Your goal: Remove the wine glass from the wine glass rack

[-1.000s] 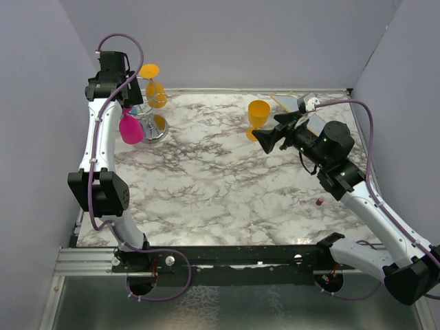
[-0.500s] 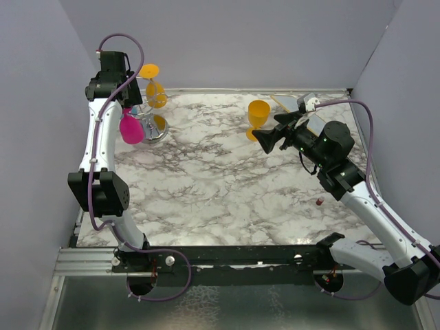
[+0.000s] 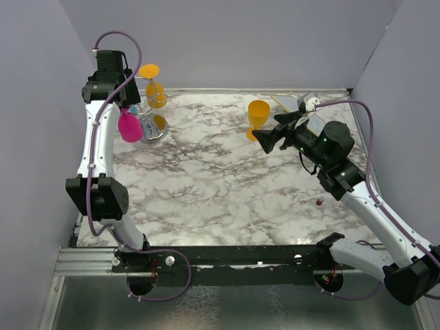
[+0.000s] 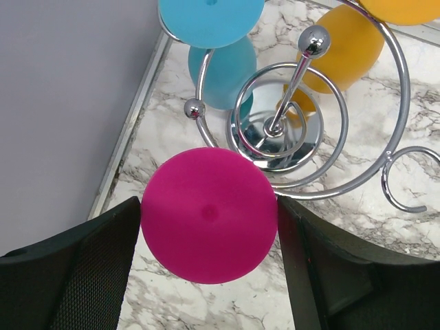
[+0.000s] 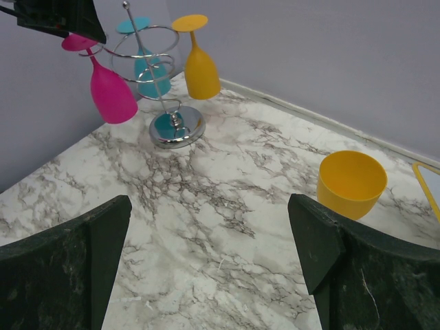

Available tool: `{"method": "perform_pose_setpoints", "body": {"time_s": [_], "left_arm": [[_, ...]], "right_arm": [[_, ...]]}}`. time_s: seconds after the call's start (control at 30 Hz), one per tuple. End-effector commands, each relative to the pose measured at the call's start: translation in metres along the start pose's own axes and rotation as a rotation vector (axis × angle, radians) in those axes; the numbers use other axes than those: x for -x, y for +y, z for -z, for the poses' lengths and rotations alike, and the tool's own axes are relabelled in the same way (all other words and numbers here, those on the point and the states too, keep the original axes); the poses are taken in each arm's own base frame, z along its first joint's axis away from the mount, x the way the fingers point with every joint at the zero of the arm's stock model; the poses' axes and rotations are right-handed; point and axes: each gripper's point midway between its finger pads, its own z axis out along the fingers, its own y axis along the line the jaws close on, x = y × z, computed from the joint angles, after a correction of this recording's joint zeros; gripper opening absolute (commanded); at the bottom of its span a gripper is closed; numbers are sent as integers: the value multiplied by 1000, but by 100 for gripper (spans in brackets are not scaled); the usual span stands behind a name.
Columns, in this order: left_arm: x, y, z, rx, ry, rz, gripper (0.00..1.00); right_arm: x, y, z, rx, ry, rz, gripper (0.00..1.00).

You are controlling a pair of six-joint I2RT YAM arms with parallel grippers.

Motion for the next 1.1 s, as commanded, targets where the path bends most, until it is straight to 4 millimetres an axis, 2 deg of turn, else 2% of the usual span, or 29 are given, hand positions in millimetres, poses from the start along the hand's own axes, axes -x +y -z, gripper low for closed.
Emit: {"method": "perform_pose_setpoints", "body": {"time_s": [0.0,0.2,0.47,0.67,0.9,1.07], "left_arm": [[26,13,38,5,-98,38,70],[25,22,40,50,-101,37,68],[15,31,49,74,-92,33,67],[13,34,72,47,-122,53,66],[-4,35,97,-7,-124,57,63],[-17,18,122,-157,-127,78,62]], "right_arm": [[11,1,0,-8,-37,9,99],[11,1,0,-7,-36,8,99],[9,2,-1,-2,-32,4,99],[8,3,-3,5,-26,-1,99],[4,4,-5,16,-5,-14,98],[2,9,-9,44,25,-34,98]]}}
